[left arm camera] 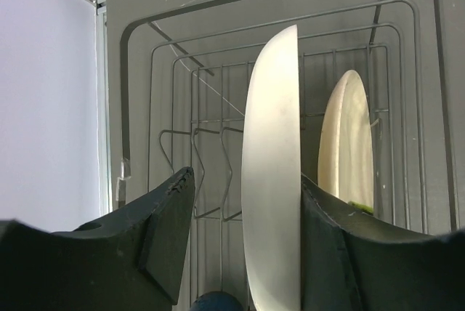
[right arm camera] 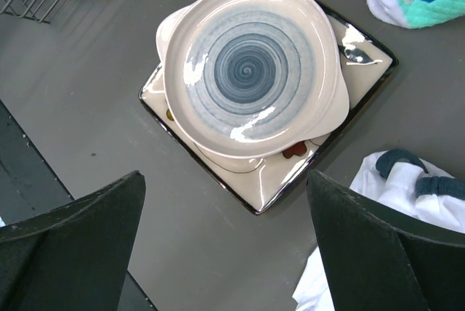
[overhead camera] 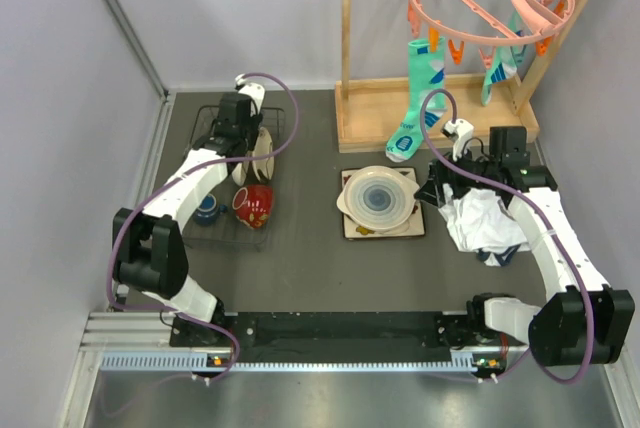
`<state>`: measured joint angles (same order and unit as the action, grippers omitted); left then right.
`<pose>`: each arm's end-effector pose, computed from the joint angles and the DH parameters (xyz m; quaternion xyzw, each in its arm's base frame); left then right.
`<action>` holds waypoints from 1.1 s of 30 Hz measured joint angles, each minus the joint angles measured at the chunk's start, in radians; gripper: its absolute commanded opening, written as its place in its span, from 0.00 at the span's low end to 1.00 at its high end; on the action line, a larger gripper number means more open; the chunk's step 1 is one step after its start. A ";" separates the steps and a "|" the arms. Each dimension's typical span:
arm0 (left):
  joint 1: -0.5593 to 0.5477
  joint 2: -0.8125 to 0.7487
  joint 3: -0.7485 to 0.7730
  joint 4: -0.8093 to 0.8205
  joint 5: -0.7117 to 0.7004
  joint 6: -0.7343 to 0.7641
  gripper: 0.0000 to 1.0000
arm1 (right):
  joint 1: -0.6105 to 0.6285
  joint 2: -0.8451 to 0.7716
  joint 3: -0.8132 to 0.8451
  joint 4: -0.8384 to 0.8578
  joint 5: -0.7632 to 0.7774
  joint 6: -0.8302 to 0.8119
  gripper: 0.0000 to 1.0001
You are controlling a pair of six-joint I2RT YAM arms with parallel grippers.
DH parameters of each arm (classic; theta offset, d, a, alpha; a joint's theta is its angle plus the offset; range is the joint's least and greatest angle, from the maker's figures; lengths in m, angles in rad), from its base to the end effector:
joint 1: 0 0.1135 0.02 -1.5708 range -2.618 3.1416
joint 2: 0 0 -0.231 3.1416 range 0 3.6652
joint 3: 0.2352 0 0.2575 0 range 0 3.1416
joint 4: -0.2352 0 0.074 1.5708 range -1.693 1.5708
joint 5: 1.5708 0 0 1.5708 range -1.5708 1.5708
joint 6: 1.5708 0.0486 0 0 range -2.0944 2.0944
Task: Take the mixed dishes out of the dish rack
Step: Pick up the plate from the dish rack.
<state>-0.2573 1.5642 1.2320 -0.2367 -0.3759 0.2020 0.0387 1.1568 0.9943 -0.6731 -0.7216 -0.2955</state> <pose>0.3674 -0.0782 0.2553 0.1088 0.8595 0.1508 0.4762 0.2566 0.0421 0.2617 -0.2703 0.8398 0.2837 0.3757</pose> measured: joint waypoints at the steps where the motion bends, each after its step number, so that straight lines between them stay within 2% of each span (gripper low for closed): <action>1: 0.002 0.000 0.000 0.000 0.002 -0.001 0.56 | -0.001 0.000 0.000 0.000 0.000 0.000 0.92; 9: 0.010 0.018 -0.005 0.006 0.032 -0.022 0.53 | -0.001 0.000 0.000 0.000 -0.002 -0.001 0.92; 14: 0.018 0.047 -0.009 0.004 0.055 -0.038 0.46 | -0.002 0.000 0.000 0.000 -0.002 -0.004 0.92; 19: 0.026 0.048 -0.009 0.007 0.069 -0.051 0.27 | -0.002 0.000 0.000 0.000 -0.002 -0.010 0.92; 33: 0.041 0.043 -0.009 0.007 0.061 -0.065 0.01 | -0.002 0.000 0.000 -0.001 -0.003 -0.011 0.92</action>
<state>-0.2165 1.6077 1.2232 -0.2298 -0.3153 0.1371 0.0368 1.1568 0.9943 -0.6739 -0.7242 -0.3061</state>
